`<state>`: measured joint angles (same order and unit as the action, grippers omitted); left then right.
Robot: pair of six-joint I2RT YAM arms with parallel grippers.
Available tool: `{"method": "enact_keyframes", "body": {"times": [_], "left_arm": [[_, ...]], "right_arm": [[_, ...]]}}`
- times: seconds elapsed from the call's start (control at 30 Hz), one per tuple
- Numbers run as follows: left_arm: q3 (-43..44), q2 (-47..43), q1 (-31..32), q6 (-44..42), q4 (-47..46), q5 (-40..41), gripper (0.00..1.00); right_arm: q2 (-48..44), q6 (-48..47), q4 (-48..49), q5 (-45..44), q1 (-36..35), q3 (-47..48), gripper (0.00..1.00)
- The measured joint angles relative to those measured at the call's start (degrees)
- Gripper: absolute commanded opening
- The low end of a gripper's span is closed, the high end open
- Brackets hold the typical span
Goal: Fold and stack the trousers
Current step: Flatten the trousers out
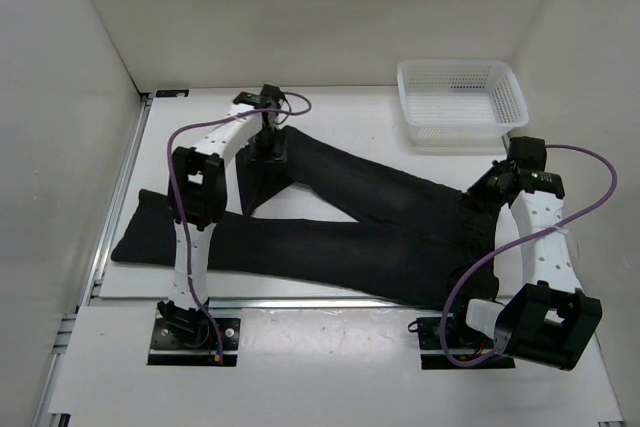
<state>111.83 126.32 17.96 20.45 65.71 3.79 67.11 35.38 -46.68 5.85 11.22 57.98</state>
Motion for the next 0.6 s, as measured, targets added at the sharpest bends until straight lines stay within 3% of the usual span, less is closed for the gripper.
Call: {"method": "enact_keyframes", "body": {"times": [0.03,0.17,0.27,0.37,0.43,0.57,0.6], "left_arm": [[0.7,1.6,1.4,0.2,0.5,0.8,0.65],[1.6,4.3,2.8,1.3,1.6,4.3,0.77],[1.5,4.3,2.4,3.0,1.9,8.0,0.78],[0.3,4.3,2.2,4.8,1.8,11.3,0.63],[-2.4,3.7,2.1,5.6,0.9,13.0,0.62],[-6.3,3.1,1.9,5.2,-0.1,13.0,0.78],[-6.3,3.1,1.8,5.0,-0.1,12.8,0.78]], "right_arm": [[0.0,0.0,0.3,0.3,0.0,-0.3,0.22],[0.0,-0.2,0.8,0.7,0.0,-0.7,0.22],[0.0,-0.5,1.1,0.8,0.0,-0.7,0.22],[0.0,-0.7,1.5,0.8,0.0,-0.7,0.22],[0.0,-0.9,1.7,0.8,0.0,-0.7,0.22],[0.0,-1.3,1.7,0.8,0.0,-0.7,0.22],[0.0,-1.3,1.7,0.8,0.0,-0.7,0.22]]}}
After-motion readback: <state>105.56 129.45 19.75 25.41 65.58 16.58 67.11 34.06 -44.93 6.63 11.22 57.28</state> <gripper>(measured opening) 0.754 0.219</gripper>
